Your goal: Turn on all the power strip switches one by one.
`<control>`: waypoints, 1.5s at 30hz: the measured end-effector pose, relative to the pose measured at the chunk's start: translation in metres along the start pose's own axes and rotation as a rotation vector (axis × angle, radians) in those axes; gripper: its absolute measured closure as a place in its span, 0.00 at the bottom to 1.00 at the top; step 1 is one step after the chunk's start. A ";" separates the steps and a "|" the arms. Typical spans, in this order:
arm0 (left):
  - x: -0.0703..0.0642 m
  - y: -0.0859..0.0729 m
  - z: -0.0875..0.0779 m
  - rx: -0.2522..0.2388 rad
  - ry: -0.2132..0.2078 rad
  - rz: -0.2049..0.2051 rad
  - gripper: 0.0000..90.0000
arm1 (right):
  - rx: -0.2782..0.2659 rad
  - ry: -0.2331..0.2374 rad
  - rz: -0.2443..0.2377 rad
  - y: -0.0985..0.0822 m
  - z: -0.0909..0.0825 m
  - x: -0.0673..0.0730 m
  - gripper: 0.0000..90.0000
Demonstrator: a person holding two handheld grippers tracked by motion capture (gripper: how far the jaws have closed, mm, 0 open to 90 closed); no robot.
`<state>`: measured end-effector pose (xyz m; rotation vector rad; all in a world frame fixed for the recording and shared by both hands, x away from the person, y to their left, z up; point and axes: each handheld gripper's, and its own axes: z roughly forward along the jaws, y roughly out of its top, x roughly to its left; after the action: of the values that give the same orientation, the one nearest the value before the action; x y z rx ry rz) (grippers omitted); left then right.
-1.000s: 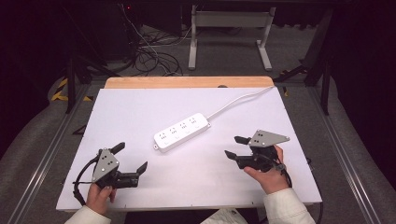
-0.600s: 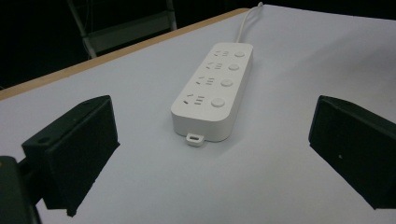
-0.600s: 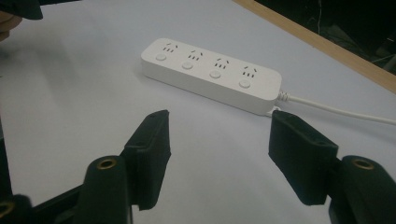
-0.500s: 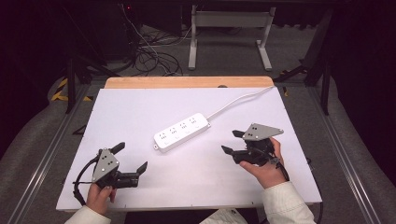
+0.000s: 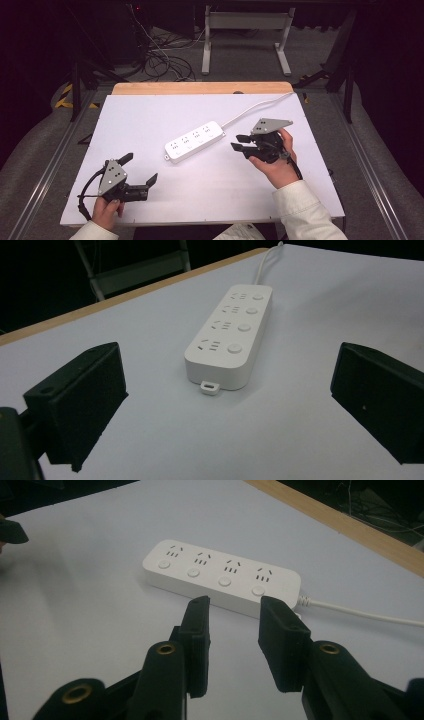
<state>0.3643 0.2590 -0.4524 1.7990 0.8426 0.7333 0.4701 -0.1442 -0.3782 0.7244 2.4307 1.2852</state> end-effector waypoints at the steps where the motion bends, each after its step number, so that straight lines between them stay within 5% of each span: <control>1: 0.000 0.000 0.000 0.002 -0.001 0.000 0.02 | 0.008 -0.003 0.006 0.005 0.006 -0.002 0.76; 15: 0.000 0.000 0.000 0.000 -0.001 -0.001 0.02 | 0.078 -0.015 0.050 0.028 0.045 -0.014 1.00; 28: 0.001 0.000 0.000 0.001 0.003 -0.006 0.02 | 0.089 0.001 0.017 0.030 0.073 -0.020 1.00; 45: 0.002 0.000 0.000 0.001 0.002 -0.012 0.02 | 0.156 -0.033 0.057 0.020 0.121 -0.034 1.00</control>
<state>0.3655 0.2603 -0.4528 1.7930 0.8546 0.7265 0.5613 -0.0714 -0.4280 0.8540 2.5220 1.1029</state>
